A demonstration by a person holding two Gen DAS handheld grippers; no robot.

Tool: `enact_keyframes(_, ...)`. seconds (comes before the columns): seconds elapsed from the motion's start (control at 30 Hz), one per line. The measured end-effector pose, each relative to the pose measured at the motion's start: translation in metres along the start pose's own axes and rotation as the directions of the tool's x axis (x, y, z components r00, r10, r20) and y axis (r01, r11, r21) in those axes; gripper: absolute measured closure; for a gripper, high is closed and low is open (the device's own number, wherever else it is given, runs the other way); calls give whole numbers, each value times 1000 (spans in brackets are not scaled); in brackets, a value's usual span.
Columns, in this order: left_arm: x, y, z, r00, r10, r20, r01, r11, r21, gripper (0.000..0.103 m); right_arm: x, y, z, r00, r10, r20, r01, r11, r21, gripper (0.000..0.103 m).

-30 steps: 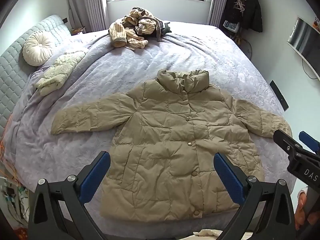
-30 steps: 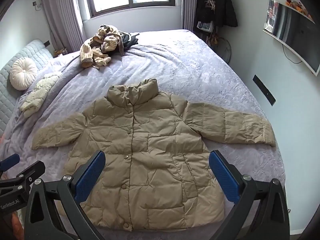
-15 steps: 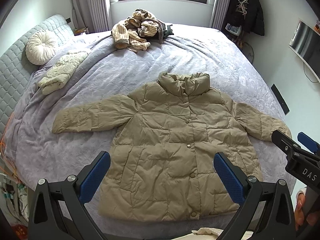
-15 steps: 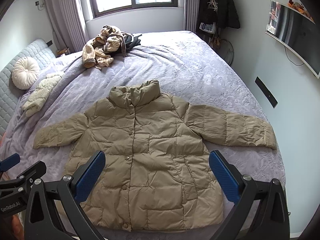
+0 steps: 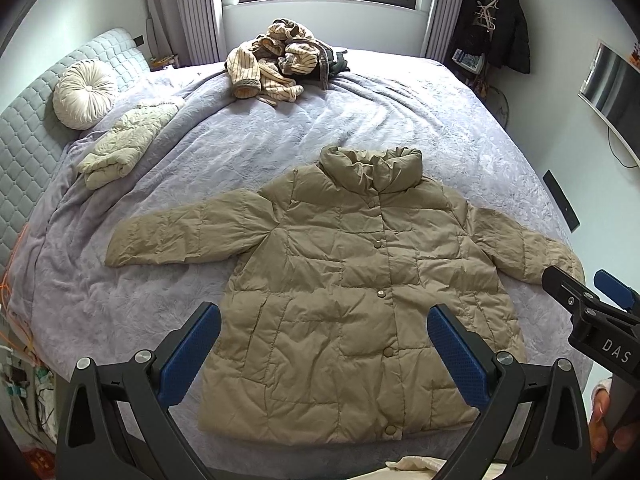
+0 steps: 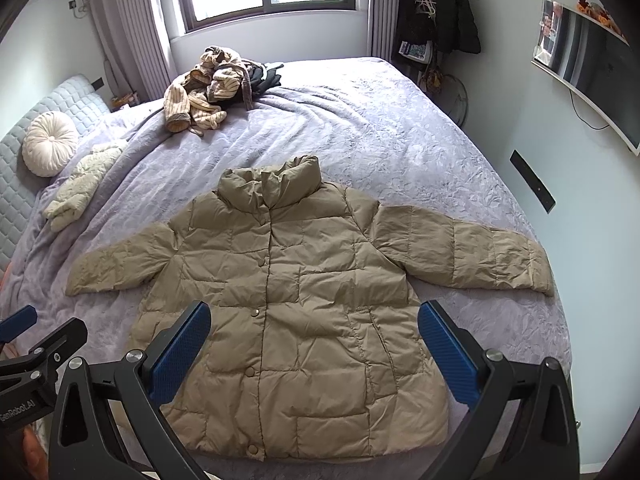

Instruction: Fold large clothes

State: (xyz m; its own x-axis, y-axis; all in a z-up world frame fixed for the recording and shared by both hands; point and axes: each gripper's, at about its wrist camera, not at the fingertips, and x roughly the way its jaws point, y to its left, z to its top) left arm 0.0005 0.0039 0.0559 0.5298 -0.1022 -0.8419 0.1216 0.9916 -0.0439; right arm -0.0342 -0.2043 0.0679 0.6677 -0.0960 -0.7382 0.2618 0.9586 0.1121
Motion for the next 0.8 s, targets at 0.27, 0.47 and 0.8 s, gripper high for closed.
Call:
enact_keyframes(0.27,0,0,1,1000,0,1,0,1000,0,0,1,0,-2,1000,-7,-6,7,1000,3,0)
enact_keyframes(0.47,0,-1,0,1000,1,-2,-1,1000,1,0,1,0,-1,1000,-5,-7,5,1000,1,0)
enact_keyframes(0.8,-2,13,7,1000,5,0,-5,1000,-19,0,2,1,-1,1000,-7,-9,7,1000,4,0)
